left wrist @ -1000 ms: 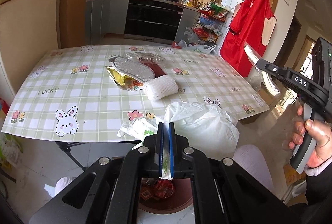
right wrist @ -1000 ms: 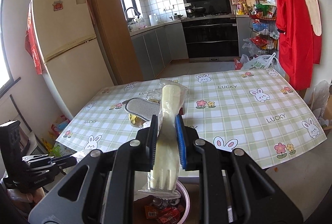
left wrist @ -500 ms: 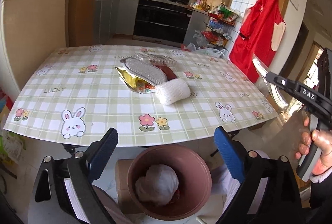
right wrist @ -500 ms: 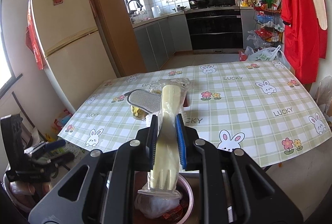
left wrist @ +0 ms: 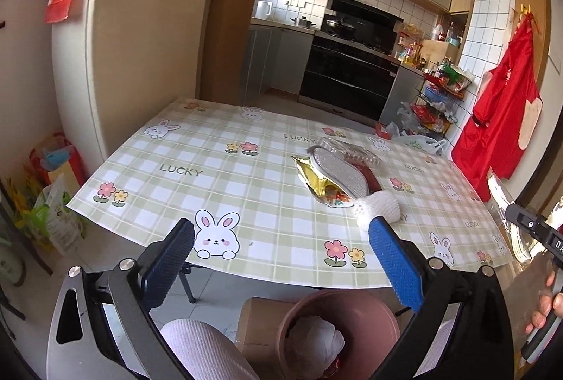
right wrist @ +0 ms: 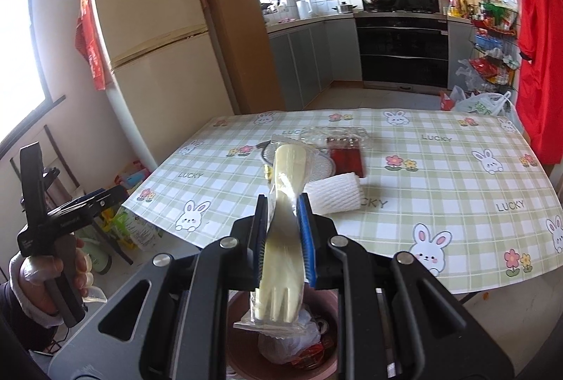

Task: Collect trash
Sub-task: 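Move both tools back toward the remaining items on the table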

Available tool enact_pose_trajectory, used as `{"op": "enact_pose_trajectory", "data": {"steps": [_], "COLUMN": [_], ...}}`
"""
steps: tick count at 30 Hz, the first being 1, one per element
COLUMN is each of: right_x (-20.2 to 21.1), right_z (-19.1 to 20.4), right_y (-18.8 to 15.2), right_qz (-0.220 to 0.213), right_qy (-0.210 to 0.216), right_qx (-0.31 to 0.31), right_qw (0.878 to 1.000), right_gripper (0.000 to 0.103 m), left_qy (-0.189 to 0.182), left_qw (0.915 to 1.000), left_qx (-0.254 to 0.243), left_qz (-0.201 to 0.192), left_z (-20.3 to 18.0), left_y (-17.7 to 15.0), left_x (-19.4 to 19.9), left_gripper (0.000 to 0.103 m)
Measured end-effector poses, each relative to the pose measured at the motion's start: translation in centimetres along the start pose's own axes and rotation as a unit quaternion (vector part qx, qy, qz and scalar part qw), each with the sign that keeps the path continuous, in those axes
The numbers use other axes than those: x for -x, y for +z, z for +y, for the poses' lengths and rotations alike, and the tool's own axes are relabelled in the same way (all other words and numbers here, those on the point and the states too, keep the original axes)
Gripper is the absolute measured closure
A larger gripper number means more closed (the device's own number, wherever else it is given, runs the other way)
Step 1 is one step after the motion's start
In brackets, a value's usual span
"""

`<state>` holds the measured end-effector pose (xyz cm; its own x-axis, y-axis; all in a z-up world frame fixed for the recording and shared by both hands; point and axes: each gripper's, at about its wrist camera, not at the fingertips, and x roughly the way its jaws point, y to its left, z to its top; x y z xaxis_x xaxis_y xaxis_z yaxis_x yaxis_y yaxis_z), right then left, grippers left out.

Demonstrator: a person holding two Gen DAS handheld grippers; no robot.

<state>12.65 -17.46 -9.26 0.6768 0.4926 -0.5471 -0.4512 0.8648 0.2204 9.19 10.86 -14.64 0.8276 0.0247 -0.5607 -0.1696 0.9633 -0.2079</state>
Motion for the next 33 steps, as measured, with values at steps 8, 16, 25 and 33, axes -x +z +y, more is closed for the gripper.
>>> {"op": "enact_pose_trajectory", "data": {"steps": [8,16,25,33], "right_x": [-2.0,-1.8,-1.4,-1.7], "right_z": [3.6,3.5,-0.8,-4.2], "right_y": [0.2,0.6,0.1,-1.2], "right_qz": [0.02,0.001,-0.002,0.007], "right_qy": [0.044,-0.003,-0.11,-0.15], "right_qx": [0.031,0.033,-0.017,-0.051], "right_qw": [0.998,0.999,0.994,0.987], "right_gripper": [0.074,0.011,0.006,0.006], "left_qy": [0.014,0.02,0.02,0.016], "left_qw": [0.9996,0.9995,0.9996,0.9996], "left_qx": [0.022,0.023,0.019,0.01], "left_qz": [-0.006,0.003,0.004,0.02], "left_z": [2.1,2.7,2.4,1.7], "left_y": [0.3,-0.2,-0.6,-1.1], "left_x": [0.1,-0.4,-0.4,-1.2], "left_gripper": [0.006,0.006,0.006,0.006]}}
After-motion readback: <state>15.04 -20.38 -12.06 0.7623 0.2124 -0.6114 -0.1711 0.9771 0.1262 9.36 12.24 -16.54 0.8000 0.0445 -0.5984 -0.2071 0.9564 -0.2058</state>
